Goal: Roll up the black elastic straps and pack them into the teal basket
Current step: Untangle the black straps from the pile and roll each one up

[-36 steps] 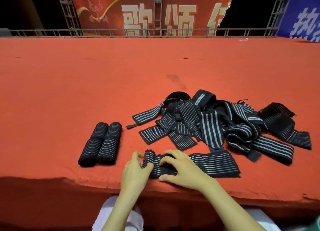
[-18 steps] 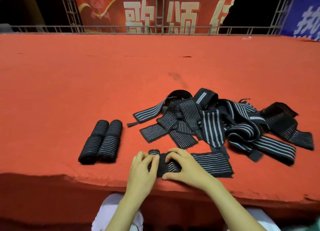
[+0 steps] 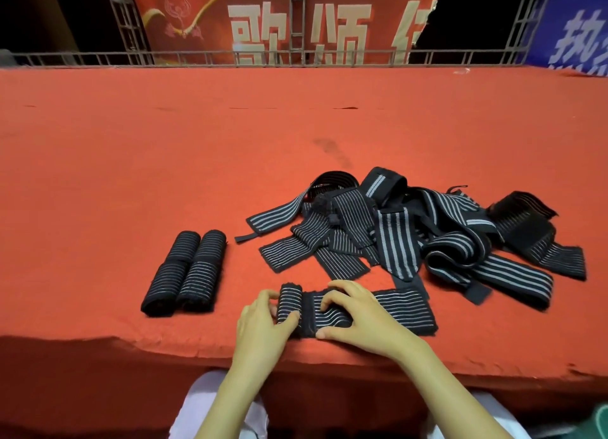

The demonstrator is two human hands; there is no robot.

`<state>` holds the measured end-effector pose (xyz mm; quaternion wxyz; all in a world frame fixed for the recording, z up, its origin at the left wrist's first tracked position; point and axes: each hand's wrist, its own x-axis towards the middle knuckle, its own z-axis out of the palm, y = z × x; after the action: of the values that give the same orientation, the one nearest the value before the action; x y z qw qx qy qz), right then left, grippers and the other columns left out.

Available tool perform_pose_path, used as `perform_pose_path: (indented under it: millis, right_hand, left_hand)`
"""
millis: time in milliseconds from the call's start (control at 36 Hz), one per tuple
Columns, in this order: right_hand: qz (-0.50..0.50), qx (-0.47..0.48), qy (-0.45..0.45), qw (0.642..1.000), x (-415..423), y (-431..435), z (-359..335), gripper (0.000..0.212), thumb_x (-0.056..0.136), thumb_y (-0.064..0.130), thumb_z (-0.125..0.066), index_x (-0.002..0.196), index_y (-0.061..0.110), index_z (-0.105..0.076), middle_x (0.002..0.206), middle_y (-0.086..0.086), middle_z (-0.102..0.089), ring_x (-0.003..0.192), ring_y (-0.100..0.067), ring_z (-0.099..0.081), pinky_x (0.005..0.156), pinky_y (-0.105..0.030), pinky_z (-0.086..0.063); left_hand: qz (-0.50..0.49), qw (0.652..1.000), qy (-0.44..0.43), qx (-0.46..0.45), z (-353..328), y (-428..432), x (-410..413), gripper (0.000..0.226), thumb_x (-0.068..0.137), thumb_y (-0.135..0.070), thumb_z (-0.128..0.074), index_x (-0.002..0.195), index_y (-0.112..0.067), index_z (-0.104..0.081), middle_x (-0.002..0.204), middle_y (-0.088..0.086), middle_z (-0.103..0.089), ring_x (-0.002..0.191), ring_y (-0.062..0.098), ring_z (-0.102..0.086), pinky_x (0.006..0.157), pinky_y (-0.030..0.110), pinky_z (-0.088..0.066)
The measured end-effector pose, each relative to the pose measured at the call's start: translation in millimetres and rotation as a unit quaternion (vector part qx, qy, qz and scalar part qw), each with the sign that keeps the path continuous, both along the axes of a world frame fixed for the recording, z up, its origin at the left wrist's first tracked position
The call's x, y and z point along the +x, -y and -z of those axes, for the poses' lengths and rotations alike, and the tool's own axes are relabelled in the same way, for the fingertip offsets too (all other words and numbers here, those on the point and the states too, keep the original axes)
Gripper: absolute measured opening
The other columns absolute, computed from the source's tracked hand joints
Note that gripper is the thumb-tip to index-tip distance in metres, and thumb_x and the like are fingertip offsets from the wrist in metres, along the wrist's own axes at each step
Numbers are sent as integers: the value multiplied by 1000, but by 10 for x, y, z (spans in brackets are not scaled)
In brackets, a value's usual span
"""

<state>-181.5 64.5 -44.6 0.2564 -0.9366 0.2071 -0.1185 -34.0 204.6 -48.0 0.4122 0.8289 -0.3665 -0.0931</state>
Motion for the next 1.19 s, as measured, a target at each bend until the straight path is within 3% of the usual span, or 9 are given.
perform_pose_path:
  millis: [278,361,528,639,722,806,917,1028,1194]
  right_hand:
    - [14,-5,-3,1000,-147,87,19,53,66,74,-53,102,35,-56,136,13,-38,132,-5,-28,112,-29,-20]
    - [24,-6,-5,1000,-217,117,13,53,66,73,-52,103,35,-56,137,12,-38,132,-5,-27,112,-28,-19]
    - [43,-5,8,999,-307,172,40,53,66,73,-52,102,35,-58,136,13,-40,131,-6,-31,112,-29,-22]
    - [46,1,13,999,-331,182,51,51,66,72,-53,102,36,-59,136,14,-39,132,-6,-30,113,-30,-22]
    - [46,-2,11,999,-358,174,31,54,66,72,-51,103,34,-59,136,15,-37,132,-5,-28,113,-28,-20]
    - [46,-4,3,999,-370,162,11,58,66,73,-48,106,32,-59,140,12,-36,133,-5,-26,113,-26,-18]
    - [46,-20,-5,999,-346,146,-2,59,67,71,-47,108,30,-59,139,11,-38,132,-9,-31,109,-23,-19]
    - [41,-35,-16,998,-311,104,-41,57,70,69,-50,110,30,-58,140,11,-38,132,-10,-30,104,-19,-14]
    - [16,-44,-27,999,-84,-43,-38,41,81,56,-63,114,31,-56,142,10,-35,133,-8,-26,109,-23,-13]
  left_hand:
    - [20,993,108,-32,-67,202,-338,29,73,-10,-67,98,-12,-52,98,0,-48,94,23,-50,82,30,-37]
    - [47,992,110,-36,-71,249,-352,26,78,-18,-71,98,-14,-55,97,-7,-46,95,18,-47,83,25,-35]
    - [162,985,24,-52,-184,300,-380,21,98,-22,-48,101,-18,-69,94,-16,-56,97,7,-51,90,17,-34]
    - [168,985,-12,-44,-196,301,-359,31,84,-2,-61,105,-25,-65,96,-12,-60,86,4,-53,77,9,-38]
    - [110,991,-49,-63,-149,306,-350,38,76,-4,-72,102,-27,-58,98,-7,-53,82,3,-51,69,5,-38]
    - [63,995,-75,-23,-87,327,-361,36,76,-23,-75,103,-24,-52,95,-4,-53,80,7,-52,70,11,-39]
    - [41,999,-32,9,-34,354,-389,34,75,-38,-69,100,-25,-49,85,-6,-64,86,19,-59,77,36,-45]
    - [29,999,-33,10,-114,361,-381,36,74,-33,-67,99,-23,-43,69,-5,-62,80,21,-60,69,36,-41]
    - [-7,996,-88,1,-171,213,-172,37,75,-26,-69,101,-18,-45,70,-4,-62,79,22,-60,70,36,-40]
